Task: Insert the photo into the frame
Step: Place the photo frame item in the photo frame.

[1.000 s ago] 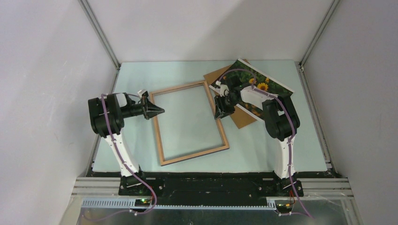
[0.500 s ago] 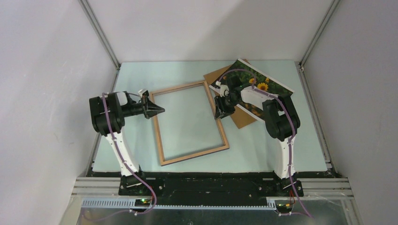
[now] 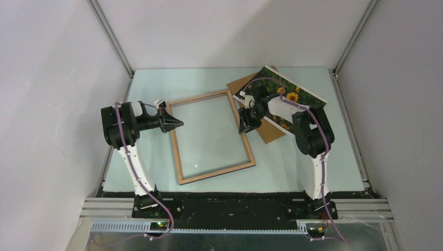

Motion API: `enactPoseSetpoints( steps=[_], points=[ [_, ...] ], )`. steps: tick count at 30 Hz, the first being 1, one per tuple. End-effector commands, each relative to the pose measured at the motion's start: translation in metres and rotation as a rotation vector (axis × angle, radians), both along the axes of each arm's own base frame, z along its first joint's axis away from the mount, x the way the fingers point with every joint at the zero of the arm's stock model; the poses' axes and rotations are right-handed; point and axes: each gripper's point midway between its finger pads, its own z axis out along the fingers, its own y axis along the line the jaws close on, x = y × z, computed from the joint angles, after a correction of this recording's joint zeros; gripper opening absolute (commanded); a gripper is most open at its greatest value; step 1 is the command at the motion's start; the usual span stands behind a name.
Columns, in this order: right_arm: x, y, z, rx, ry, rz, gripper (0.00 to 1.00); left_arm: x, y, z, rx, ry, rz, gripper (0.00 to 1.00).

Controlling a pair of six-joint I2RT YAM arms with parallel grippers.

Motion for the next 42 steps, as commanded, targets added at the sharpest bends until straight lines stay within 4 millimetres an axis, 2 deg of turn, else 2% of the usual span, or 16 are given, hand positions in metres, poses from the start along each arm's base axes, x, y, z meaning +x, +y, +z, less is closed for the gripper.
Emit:
enactPoseSetpoints(
  steps=[1, 16, 26, 36, 42],
  points=[
    [0.003, 0.003, 0.018, 0.017, -0.062, 0.018, 0.47, 0.008, 0.002, 0.01, -0.042, -0.035, 0.032, 0.07],
    [0.003, 0.002, 0.018, 0.011, -0.065, 0.019, 0.47, 0.008, 0.011, 0.004, -0.019, -0.085, 0.052, 0.17],
    [0.002, 0.003, 0.017, 0.011, -0.064, 0.023, 0.47, 0.005, 0.009, -0.012, -0.025, -0.065, 0.052, 0.26],
    [0.002, 0.005, 0.016, 0.01, -0.063, 0.025, 0.47, -0.01, 0.005, -0.023, -0.015, -0.07, 0.038, 0.38],
    [0.002, 0.005, 0.019, 0.006, -0.075, 0.026, 0.47, -0.016, 0.001, -0.027, -0.01, -0.082, 0.024, 0.39]
  ],
)
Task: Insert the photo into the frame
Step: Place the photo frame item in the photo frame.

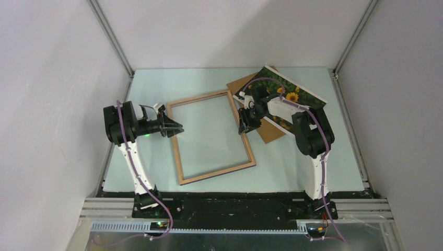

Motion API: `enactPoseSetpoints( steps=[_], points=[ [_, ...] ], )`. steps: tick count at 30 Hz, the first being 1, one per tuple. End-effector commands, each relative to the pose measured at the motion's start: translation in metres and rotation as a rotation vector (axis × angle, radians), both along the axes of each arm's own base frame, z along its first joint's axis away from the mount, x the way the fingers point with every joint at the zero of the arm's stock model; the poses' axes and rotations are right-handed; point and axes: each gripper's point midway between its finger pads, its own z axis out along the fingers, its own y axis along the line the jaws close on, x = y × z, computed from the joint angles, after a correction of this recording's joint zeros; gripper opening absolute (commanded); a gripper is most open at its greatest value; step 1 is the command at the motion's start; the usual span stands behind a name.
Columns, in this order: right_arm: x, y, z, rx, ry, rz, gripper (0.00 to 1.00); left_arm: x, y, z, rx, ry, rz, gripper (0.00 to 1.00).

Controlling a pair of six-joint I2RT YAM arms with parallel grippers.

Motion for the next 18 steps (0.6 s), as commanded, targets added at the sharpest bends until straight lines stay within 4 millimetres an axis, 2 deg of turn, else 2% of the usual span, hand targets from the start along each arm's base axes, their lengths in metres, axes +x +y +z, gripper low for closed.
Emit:
enactPoseSetpoints(
  steps=[1, 9, 18],
  points=[
    [0.004, 0.003, 0.02, 0.008, -0.073, 0.021, 0.47, -0.009, -0.006, 0.0, -0.021, 0.023, 0.007, 0.39],
    [0.004, 0.002, 0.021, 0.001, -0.084, 0.018, 0.47, -0.011, -0.013, 0.004, -0.01, -0.01, -0.016, 0.4],
    [0.004, 0.001, 0.018, -0.004, -0.08, 0.019, 0.47, -0.004, -0.012, 0.01, 0.021, -0.049, -0.053, 0.46]
  ],
)
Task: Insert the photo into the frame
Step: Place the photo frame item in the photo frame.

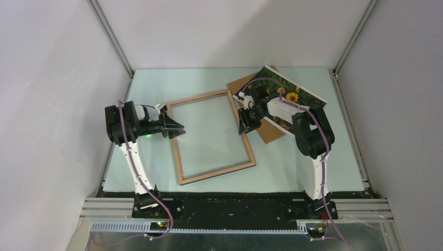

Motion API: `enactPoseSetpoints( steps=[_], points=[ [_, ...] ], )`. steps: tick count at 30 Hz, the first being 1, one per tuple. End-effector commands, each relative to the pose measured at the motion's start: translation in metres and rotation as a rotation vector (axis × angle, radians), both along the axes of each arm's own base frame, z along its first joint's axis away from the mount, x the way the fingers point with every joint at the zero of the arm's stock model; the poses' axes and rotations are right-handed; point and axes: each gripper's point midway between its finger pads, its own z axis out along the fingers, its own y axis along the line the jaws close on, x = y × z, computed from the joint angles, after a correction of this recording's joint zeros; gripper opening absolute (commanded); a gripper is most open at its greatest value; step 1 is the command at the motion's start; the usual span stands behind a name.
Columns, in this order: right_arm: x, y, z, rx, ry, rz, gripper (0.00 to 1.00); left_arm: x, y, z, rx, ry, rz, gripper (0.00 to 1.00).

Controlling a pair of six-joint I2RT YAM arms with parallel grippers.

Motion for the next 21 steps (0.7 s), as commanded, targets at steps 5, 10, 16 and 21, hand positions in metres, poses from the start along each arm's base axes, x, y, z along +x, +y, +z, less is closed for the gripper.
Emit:
enactPoseSetpoints(
  steps=[5, 10, 16, 21],
  points=[
    [0.004, 0.004, 0.016, 0.015, -0.056, 0.016, 0.47, 0.013, -0.002, 0.009, 0.017, -0.024, -0.032, 0.49],
    [0.003, 0.005, 0.016, 0.013, -0.057, 0.021, 0.47, 0.021, 0.0, 0.007, 0.032, -0.019, -0.05, 0.52],
    [0.002, 0.006, 0.014, 0.01, -0.057, 0.025, 0.47, 0.034, 0.004, 0.016, 0.066, -0.033, -0.072, 0.52],
    [0.001, 0.008, 0.014, 0.007, -0.057, 0.03, 0.47, 0.043, 0.006, 0.019, 0.1, -0.034, -0.097, 0.55]
  ],
)
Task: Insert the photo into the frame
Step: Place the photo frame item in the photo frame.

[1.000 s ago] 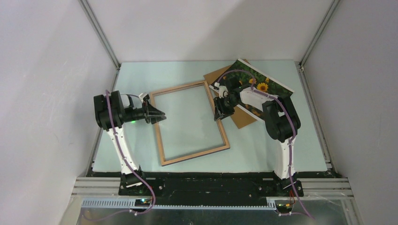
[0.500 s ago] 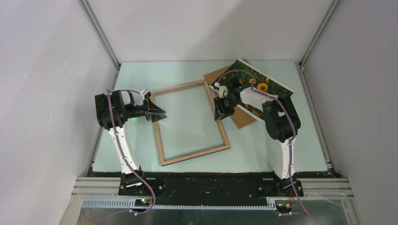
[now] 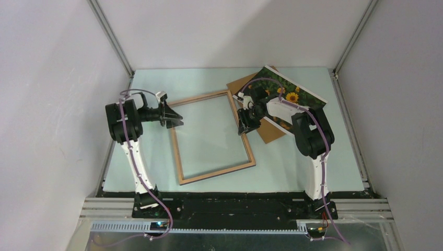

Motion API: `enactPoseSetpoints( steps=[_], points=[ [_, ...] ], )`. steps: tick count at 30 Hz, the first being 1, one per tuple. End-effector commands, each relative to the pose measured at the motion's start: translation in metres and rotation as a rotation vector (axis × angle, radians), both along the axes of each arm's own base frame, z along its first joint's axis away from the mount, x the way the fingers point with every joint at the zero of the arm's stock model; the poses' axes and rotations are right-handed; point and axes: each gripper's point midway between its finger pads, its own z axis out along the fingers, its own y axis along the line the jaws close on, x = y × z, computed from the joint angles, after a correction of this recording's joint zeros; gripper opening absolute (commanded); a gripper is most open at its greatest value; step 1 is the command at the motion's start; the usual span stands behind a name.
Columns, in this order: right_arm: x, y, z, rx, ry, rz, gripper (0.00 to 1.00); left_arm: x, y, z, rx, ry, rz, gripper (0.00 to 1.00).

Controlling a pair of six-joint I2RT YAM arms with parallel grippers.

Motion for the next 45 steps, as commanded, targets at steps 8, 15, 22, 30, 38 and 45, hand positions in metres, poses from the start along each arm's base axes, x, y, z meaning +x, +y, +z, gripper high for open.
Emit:
enactPoseSetpoints(
  steps=[8, 15, 22, 30, 38, 45],
  points=[
    [0.002, 0.008, 0.012, 0.004, -0.056, 0.029, 0.47, 0.008, -0.001, -0.004, 0.082, 0.084, -0.055, 0.56],
    [0.002, 0.009, 0.011, 0.002, -0.054, 0.035, 0.47, 0.037, 0.018, -0.04, 0.399, 0.05, 0.08, 0.61],
    [0.0, 0.008, 0.008, 0.007, -0.042, 0.032, 0.47, 0.012, 0.008, -0.041, 0.354, 0.07, 0.059, 0.53],
    [-0.001, 0.011, 0.008, 0.008, -0.046, 0.038, 0.47, -0.013, 0.002, -0.033, 0.35, 0.038, 0.045, 0.41],
    [0.001, 0.011, 0.007, -0.009, -0.059, 0.033, 0.46, -0.025, -0.004, -0.032, 0.305, 0.048, 0.041, 0.19],
    [0.008, 0.009, 0.007, -0.038, -0.067, -0.025, 0.43, -0.023, -0.003, -0.04, 0.302, 0.067, 0.054, 0.09]
  ],
)
